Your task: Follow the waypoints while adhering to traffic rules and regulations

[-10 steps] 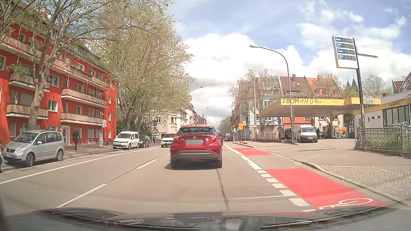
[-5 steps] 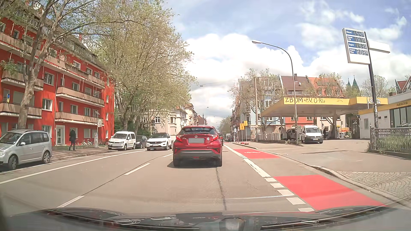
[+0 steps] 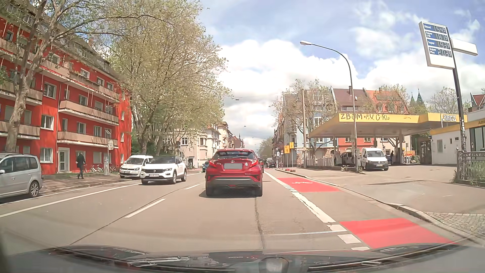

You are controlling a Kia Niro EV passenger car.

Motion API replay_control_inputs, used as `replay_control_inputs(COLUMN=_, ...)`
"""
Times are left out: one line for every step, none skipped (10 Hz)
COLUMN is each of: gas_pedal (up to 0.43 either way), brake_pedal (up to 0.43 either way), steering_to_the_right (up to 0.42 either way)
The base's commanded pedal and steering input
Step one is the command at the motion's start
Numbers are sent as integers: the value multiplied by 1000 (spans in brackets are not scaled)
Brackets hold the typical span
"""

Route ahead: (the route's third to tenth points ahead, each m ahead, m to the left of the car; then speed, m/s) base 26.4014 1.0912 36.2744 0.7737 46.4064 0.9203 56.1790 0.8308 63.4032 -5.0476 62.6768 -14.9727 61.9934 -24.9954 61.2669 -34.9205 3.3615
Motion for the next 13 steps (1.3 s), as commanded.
replay_control_inputs(gas_pedal=169, brake_pedal=0, steering_to_the_right=-2)
replay_control_inputs(gas_pedal=169, brake_pedal=0, steering_to_the_right=-2)
replay_control_inputs(gas_pedal=169, brake_pedal=0, steering_to_the_right=-1)
replay_control_inputs(gas_pedal=169, brake_pedal=0, steering_to_the_right=-1)
replay_control_inputs(gas_pedal=169, brake_pedal=0, steering_to_the_right=-2)
replay_control_inputs(gas_pedal=169, brake_pedal=0, steering_to_the_right=-2)
replay_control_inputs(gas_pedal=157, brake_pedal=0, steering_to_the_right=-1)
replay_control_inputs(gas_pedal=138, brake_pedal=0, steering_to_the_right=-2)
replay_control_inputs(gas_pedal=118, brake_pedal=0, steering_to_the_right=-2)
replay_control_inputs(gas_pedal=98, brake_pedal=0, steering_to_the_right=-1)
replay_control_inputs(gas_pedal=79, brake_pedal=0, steering_to_the_right=-2)
replay_control_inputs(gas_pedal=67, brake_pedal=0, steering_to_the_right=-2)
replay_control_inputs(gas_pedal=67, brake_pedal=0, steering_to_the_right=-1)
